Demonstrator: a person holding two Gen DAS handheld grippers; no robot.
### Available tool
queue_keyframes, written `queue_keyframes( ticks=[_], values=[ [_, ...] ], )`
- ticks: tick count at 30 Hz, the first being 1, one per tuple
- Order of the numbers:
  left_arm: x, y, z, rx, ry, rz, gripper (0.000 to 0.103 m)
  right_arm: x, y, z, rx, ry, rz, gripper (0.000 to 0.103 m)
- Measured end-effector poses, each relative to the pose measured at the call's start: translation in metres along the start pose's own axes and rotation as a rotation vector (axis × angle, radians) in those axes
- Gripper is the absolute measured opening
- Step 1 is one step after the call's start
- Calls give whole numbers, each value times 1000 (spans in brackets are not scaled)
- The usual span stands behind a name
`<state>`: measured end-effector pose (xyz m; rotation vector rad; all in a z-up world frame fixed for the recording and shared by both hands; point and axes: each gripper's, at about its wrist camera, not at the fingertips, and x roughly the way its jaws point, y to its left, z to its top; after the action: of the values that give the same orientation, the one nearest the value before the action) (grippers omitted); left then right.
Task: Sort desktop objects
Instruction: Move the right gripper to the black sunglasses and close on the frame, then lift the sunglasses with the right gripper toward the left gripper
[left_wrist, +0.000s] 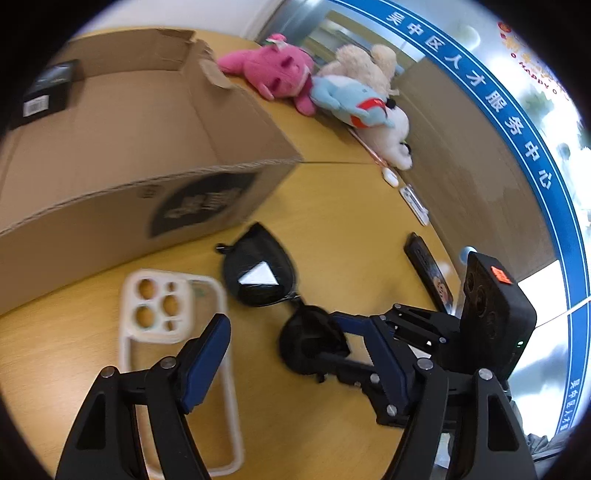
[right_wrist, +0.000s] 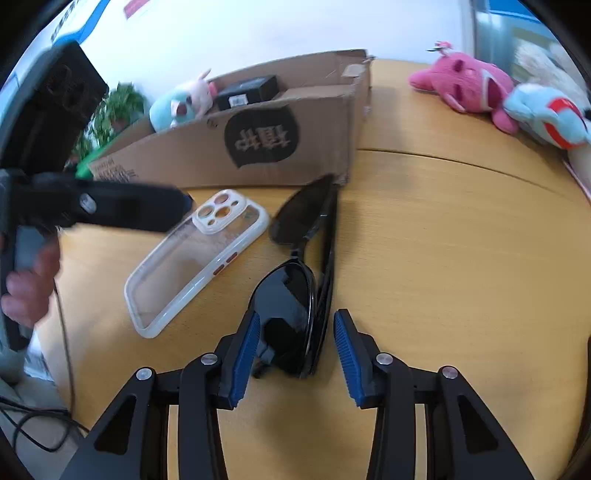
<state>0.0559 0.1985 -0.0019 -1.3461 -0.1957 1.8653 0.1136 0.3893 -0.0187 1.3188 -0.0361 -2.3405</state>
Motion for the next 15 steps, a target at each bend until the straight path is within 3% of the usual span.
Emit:
queue_keyframes(
  ticks=[1, 3, 5, 8, 9, 10, 12, 13, 15],
  values=[
    [9, -4, 2, 0, 13, -16, 73, -4, -3, -1, 20, -14, 23, 46],
    [23, -9, 6, -10, 43, -35, 66, -9, -4, -3, 43, -35, 40, 79],
    [33, -10, 7, -22, 75, -34, 55, -7, 1, -2, 26, -50, 3, 90],
    [48, -7, 3, -45, 125, -34, 37, 9, 7, 1, 7, -9, -24, 89],
    [52, -6, 1, -54, 141, -36, 29, 12, 11, 0, -5, -17, -51, 84],
    [57, -4, -1, -64, 154, -35, 27, 14, 14, 0, -17, -15, -76, 81],
    [56, -3, -3, -73, 139, -46, 26, 16, 20, -1, -55, -16, -155, 58],
    [54, -3, -3, -71, 127, -46, 24, 16, 20, 0, -63, -20, -194, 51],
    [51, -2, -3, -74, 116, -48, 15, 13, 13, 0, -37, -30, -178, 50]
  ],
)
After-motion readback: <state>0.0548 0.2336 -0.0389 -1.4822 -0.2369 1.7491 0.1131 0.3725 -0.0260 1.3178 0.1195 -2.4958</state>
